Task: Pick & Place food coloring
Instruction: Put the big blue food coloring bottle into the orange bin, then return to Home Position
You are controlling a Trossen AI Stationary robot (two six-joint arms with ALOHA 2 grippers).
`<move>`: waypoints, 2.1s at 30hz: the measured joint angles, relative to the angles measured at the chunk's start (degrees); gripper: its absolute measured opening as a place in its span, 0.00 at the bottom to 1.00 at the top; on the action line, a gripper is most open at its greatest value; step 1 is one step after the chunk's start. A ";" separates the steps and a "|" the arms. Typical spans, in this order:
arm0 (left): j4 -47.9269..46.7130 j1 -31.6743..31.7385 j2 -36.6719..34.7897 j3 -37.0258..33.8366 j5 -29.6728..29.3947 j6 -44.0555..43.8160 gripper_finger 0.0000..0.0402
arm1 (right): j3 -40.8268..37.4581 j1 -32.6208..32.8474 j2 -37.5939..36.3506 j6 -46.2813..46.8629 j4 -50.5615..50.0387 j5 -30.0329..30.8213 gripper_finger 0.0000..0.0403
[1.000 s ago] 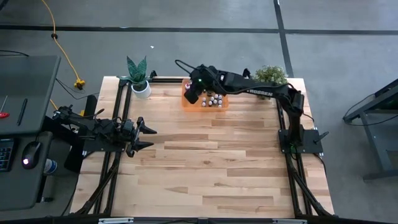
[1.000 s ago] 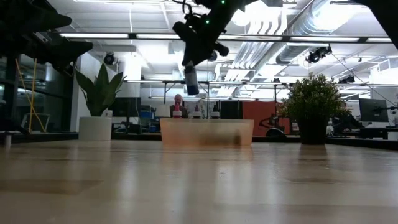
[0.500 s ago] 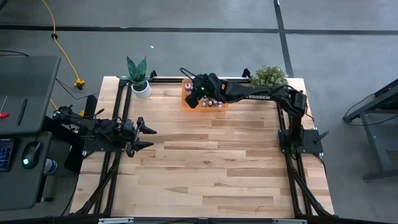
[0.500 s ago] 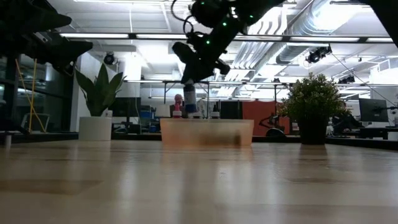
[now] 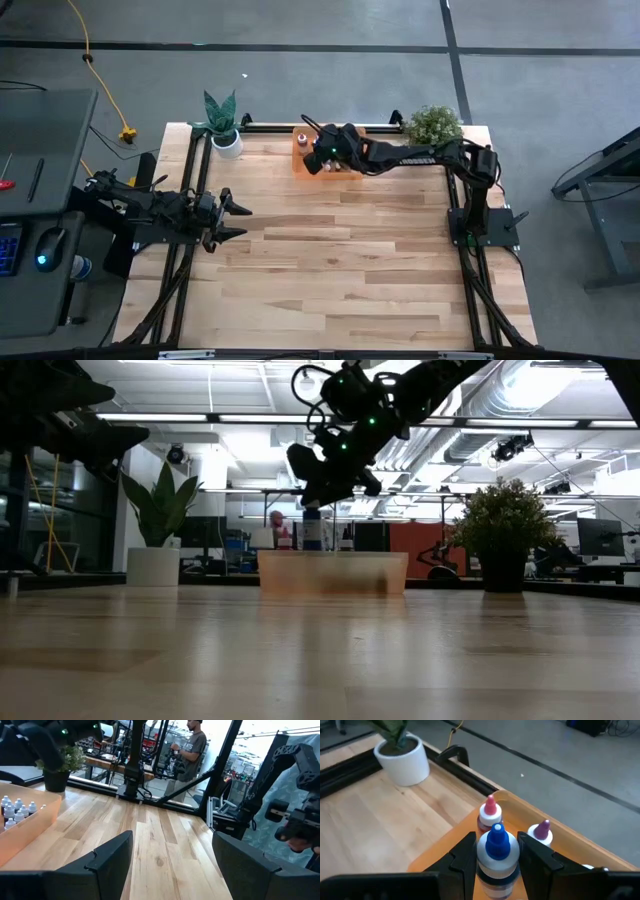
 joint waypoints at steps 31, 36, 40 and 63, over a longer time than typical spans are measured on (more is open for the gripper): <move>0.00 0.02 0.00 0.00 0.00 0.00 0.68 | 0.09 -1.73 7.03 8.56 3.04 -3.17 0.28; 0.00 0.00 0.00 0.00 0.00 0.00 0.68 | 0.09 -2.13 7.05 9.37 3.15 -2.42 0.28; -0.01 0.00 -0.01 0.00 0.00 0.00 0.68 | 0.09 -2.08 8.41 9.69 3.45 -2.71 0.29; 0.00 0.01 -0.02 0.00 0.00 0.00 0.68 | 0.05 -1.17 8.20 0.32 3.77 -2.99 0.50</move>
